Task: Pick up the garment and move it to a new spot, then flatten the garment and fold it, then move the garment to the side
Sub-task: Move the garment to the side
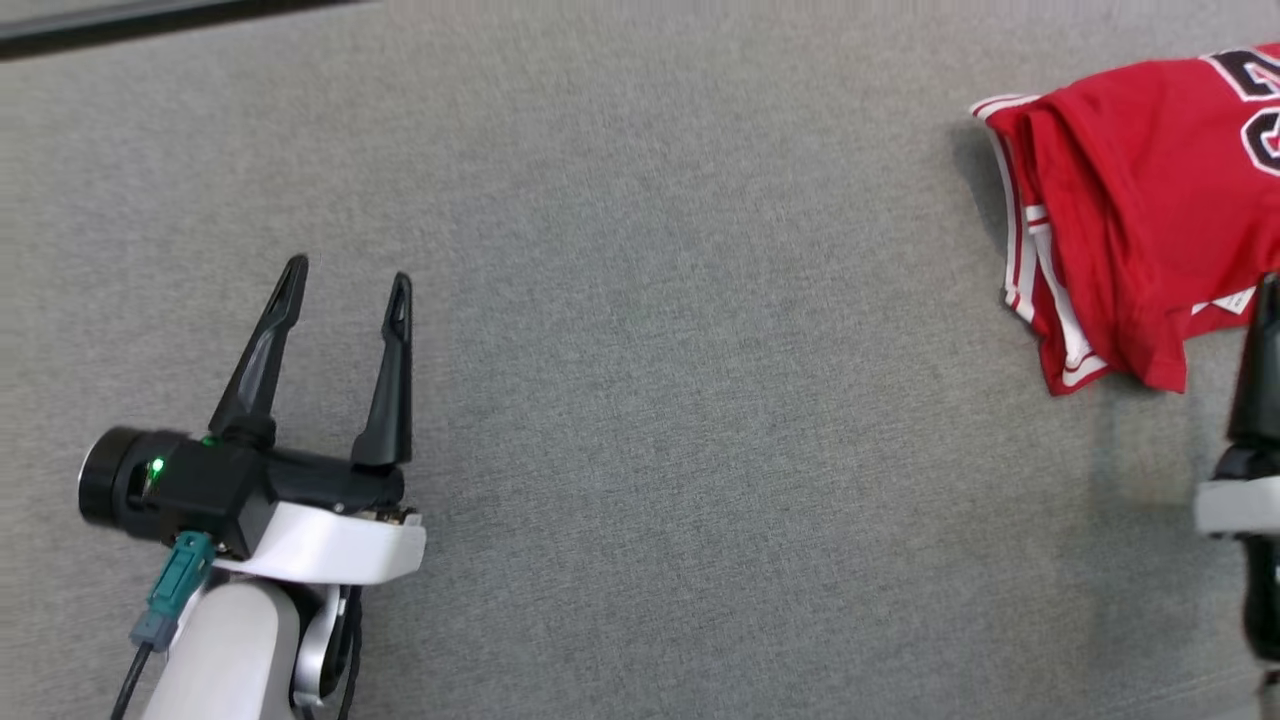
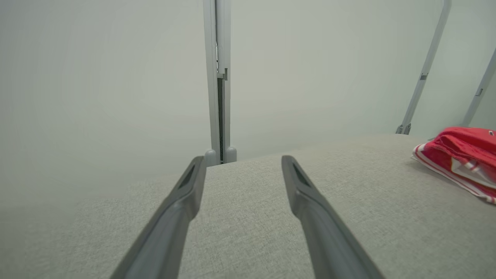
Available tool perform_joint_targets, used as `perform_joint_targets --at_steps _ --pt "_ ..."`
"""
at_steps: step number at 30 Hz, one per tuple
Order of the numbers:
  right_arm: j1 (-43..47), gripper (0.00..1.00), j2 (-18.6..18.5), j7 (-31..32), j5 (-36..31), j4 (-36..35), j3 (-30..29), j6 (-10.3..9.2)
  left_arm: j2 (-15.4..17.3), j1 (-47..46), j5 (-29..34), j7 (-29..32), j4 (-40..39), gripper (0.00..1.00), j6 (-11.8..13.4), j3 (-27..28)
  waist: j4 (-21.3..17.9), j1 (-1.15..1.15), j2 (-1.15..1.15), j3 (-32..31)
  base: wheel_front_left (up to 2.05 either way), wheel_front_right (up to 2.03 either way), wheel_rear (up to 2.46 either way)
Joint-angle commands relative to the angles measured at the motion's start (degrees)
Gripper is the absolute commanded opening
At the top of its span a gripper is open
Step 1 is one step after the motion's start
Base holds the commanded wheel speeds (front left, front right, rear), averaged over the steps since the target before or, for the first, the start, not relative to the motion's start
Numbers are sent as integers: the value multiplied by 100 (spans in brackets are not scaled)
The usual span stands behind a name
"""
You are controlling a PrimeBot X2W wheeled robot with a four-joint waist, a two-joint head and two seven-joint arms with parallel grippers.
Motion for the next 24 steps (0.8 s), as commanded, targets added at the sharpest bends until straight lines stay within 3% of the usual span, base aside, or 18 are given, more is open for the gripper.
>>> perform_joint_targets --at_steps 1,5,14,24 --pt "203 100 128 -3 -130 -278 120 -11 -10 165 -68 -33 17 100 68 73 155 0 0 -315 0 0 0" --pt "578 100 436 259 -265 -785 345 -12 -66 457 -176 -69 91 100 198 193 378 0 0 -613 0 0 0" --pt "1073 100 706 842 -503 -1615 723 -12 -137 970 -320 -138 183 100 346 411 880 0 0 -1086 0 0 0" --pt "1724 100 758 1202 -565 -1915 795 -12 -158 1444 -305 -152 467 100 246 384 1173 0 0 -1810 0 0 0"
